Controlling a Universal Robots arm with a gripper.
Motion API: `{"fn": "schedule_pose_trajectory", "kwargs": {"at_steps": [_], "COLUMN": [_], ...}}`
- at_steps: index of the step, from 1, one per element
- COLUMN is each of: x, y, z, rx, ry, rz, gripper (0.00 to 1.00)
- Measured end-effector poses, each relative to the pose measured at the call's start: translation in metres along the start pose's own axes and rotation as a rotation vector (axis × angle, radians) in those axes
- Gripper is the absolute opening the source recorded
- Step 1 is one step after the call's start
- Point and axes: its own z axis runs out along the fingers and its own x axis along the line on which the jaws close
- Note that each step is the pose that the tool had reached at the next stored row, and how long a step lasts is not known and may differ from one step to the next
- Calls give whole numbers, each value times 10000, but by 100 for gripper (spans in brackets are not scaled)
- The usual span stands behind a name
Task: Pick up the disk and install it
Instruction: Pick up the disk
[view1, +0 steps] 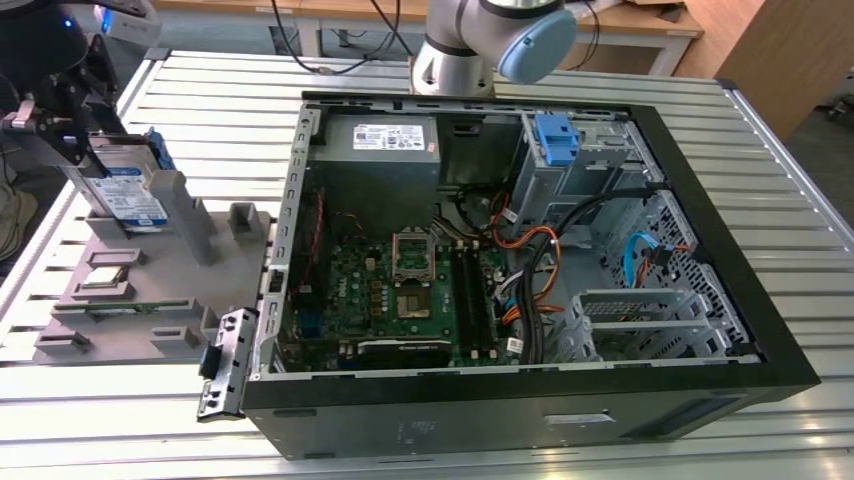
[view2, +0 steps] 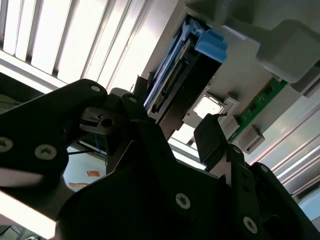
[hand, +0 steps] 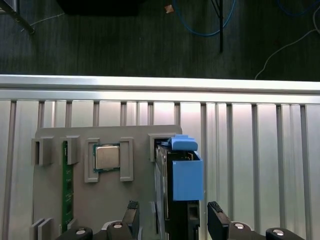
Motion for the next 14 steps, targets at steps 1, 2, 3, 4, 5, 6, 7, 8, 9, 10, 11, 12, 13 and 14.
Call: {"fn": "schedule_pose_trajectory", "kwargs": {"at_steps": [1,2,3,4,5,6,7,8,9,10,11,12,13,14], "x": [0,0,0,-1,-1,0,0,0,0,0,1,1,1,1], "y": [-13,-24,-28,-28,-28,-29,-29,-30,-30,-29,-29,-30,-30,-29], "z": [0,0,1,2,1,1,2,5,8,11,14,17,19,19], "rx": [-18,-33,-38,-37,-39,-38,-39,-39,-36,-32,-23,-15,-8,-6], "ry": [1,1,1,0,-1,-2,-1,-2,-6,-11,-15,-17,-20,-20], "rz": [2,3,3,4,5,4,3,3,3,2,-3,-10,-14,-16], "gripper": [65,65,65,65,65,65,65,65,65,65,65,65,65,65]}}
